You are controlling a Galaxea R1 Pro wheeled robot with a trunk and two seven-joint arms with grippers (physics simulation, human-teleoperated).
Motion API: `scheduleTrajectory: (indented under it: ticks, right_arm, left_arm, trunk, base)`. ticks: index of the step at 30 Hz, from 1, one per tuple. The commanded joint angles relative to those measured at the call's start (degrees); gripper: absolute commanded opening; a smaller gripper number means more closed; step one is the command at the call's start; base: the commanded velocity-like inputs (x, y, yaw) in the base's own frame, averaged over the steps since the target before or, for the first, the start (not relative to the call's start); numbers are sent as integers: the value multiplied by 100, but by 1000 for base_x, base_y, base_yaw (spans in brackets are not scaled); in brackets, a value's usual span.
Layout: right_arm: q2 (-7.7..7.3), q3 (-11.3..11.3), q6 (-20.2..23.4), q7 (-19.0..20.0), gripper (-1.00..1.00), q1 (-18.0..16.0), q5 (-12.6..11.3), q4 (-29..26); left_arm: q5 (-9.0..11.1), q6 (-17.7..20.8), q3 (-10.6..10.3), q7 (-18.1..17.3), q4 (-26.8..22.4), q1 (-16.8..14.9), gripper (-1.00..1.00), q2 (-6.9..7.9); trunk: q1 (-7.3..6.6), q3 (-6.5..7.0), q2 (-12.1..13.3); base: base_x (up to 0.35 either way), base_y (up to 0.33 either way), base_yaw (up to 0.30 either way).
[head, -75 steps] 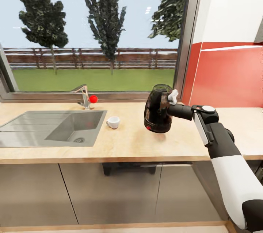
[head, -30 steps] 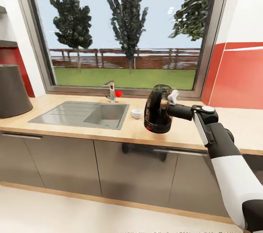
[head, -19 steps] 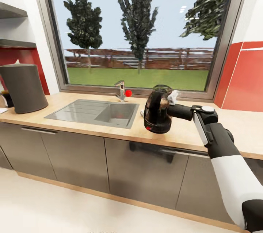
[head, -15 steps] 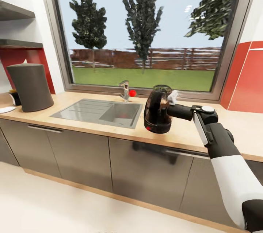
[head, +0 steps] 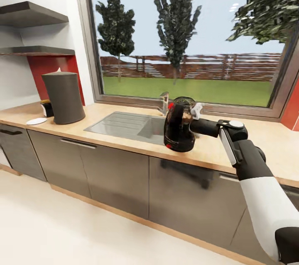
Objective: Set up a coffee station on the kitchen countertop: keep the coffee maker on the countertop, move the bottle of coffee from the kitchen shelf to the counter next to the coffee maker, place a paper coffee filter on top of the coffee maker, put the saucer next to the coffee maker with the coffee cup on the saucer, and place the electric kettle next to the coffee maker.
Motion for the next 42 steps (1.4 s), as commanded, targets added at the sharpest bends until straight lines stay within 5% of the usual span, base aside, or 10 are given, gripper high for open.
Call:
scheduleTrajectory:
  ticks: [1,23,42]
  right_arm:
    - [-5,8,51,-10,-100,-6,-76,-4]
    - [-5,8,51,-10,-100,-6,-79,7]
    - [-5,8,51,-10,-100,-6,-76,7]
  left_arm:
    - [56,8,-48,-20,6,-5,100,1]
    - [56,8,-48,-21,8,-5,100,1]
    - [56,8,-48,-23,4,-5,100,1]
  trunk:
    - [1,-6,-4]
    - [1,-6,-4]
    - [1,-6,-4]
  base:
    - [126,310,264]
    - [204,285,267]
    - [319,103,267]
